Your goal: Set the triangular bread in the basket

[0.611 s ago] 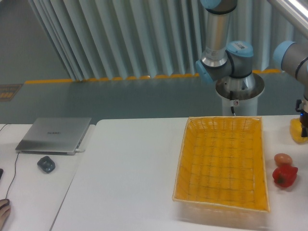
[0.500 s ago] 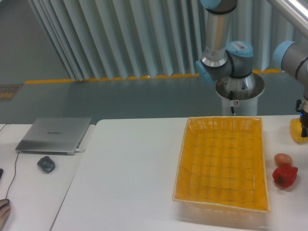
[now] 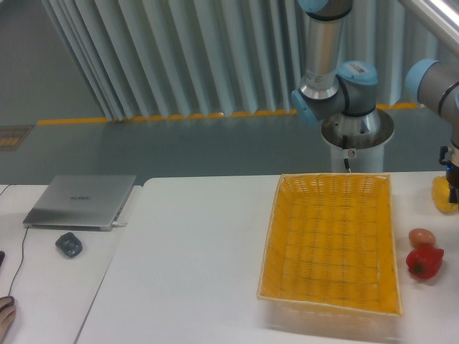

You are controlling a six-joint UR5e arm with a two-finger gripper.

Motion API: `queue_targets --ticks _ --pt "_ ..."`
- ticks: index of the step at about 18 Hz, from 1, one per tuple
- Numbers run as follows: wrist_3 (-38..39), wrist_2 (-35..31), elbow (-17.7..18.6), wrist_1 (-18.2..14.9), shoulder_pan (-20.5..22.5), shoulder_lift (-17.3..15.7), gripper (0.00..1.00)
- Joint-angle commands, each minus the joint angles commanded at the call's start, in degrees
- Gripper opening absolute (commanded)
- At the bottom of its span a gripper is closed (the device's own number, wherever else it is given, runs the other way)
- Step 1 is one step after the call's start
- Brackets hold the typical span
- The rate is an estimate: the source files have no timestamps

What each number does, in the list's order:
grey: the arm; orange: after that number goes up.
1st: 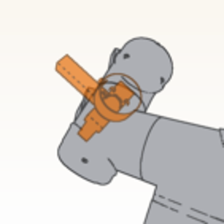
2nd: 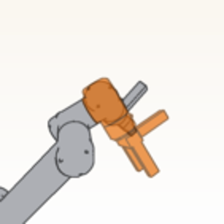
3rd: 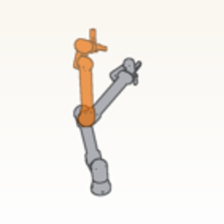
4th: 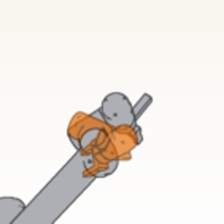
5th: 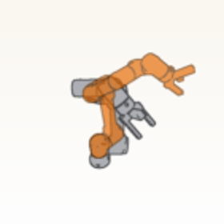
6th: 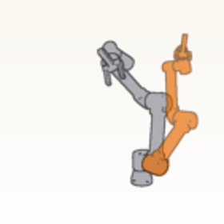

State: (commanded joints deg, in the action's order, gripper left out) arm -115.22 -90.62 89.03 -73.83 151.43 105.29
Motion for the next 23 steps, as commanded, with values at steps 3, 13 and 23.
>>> queue_targets --ticks 3,13,23 --pt "0.4 -0.1 1.2 1.9 0.4 -0.2 1.00" --pt "-0.8 0.3 1.5 2.8 5.5 -0.5 1.00" --pt "-17.6 -0.3 -0.1 10.2 10.9 5.8 1.00"
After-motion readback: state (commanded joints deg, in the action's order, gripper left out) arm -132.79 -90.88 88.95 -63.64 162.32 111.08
